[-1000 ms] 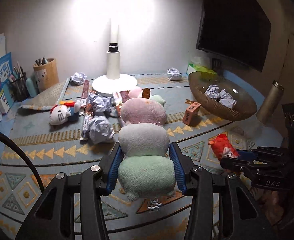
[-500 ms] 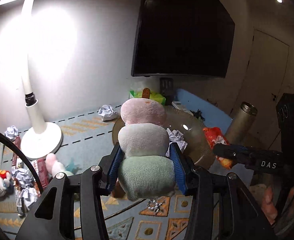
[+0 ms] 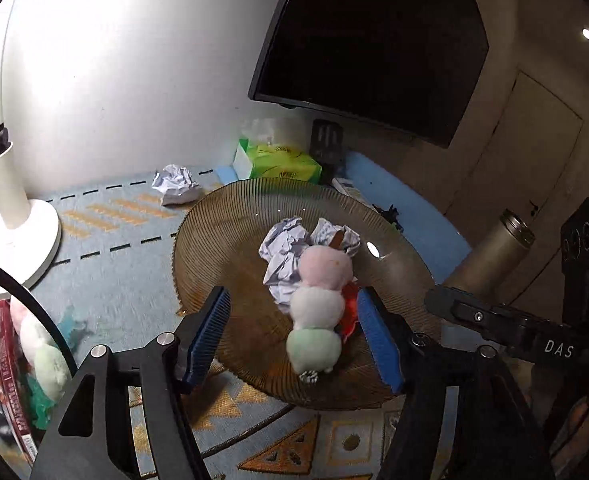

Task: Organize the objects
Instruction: 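Carry the plush and red bag over the amber bowl and open both tools, then withdraw both open tools from the bowl back over the rug, then grasp the long maroon box with the right tool while the left tool grasps the orange-printed box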

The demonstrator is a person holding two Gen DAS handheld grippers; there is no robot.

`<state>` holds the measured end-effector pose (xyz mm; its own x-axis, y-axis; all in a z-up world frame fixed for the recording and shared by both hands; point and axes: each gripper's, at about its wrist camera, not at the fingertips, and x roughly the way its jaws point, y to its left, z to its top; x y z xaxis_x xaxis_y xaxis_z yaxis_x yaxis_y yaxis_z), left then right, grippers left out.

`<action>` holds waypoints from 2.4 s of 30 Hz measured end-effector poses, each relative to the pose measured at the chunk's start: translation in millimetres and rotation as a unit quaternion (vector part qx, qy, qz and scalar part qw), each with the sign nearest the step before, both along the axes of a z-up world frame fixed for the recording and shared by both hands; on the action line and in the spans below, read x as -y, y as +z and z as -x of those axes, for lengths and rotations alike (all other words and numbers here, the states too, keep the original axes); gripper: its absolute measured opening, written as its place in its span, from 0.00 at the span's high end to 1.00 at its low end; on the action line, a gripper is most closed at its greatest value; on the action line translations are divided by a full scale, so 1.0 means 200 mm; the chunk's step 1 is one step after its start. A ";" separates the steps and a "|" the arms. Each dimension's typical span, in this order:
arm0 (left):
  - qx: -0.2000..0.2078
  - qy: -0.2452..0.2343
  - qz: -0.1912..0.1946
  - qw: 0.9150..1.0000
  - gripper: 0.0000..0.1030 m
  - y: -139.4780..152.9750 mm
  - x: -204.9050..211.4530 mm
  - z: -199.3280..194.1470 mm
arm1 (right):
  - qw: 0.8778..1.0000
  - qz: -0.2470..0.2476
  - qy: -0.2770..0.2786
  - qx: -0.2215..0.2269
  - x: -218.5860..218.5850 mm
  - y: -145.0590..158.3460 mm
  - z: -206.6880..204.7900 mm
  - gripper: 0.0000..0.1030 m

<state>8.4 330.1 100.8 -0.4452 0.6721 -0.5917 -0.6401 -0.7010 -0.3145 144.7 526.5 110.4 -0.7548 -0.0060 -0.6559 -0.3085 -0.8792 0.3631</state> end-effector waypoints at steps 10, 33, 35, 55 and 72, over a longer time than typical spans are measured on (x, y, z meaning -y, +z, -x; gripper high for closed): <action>-0.030 0.072 0.004 0.997 0.38 0.10 0.50 -0.20 | 0.996 -0.041 0.076 -0.019 0.40 0.08 -0.06 0.33; 0.034 0.312 0.114 0.943 0.38 -0.45 1.66 -0.18 | 0.973 -0.129 0.190 0.014 1.33 -0.43 0.25 0.33; 0.040 0.308 0.110 0.944 0.38 -0.46 1.66 -0.17 | 0.970 -0.140 0.200 0.014 1.36 -0.43 0.26 0.33; 0.040 0.286 0.169 0.942 0.27 -0.49 1.54 -0.17 | 0.969 -0.077 0.233 0.023 1.46 -0.39 0.38 0.46; 0.070 0.172 0.067 0.980 0.27 -0.43 1.19 -0.06 | 0.972 -0.060 0.222 0.044 1.39 -0.48 0.46 0.84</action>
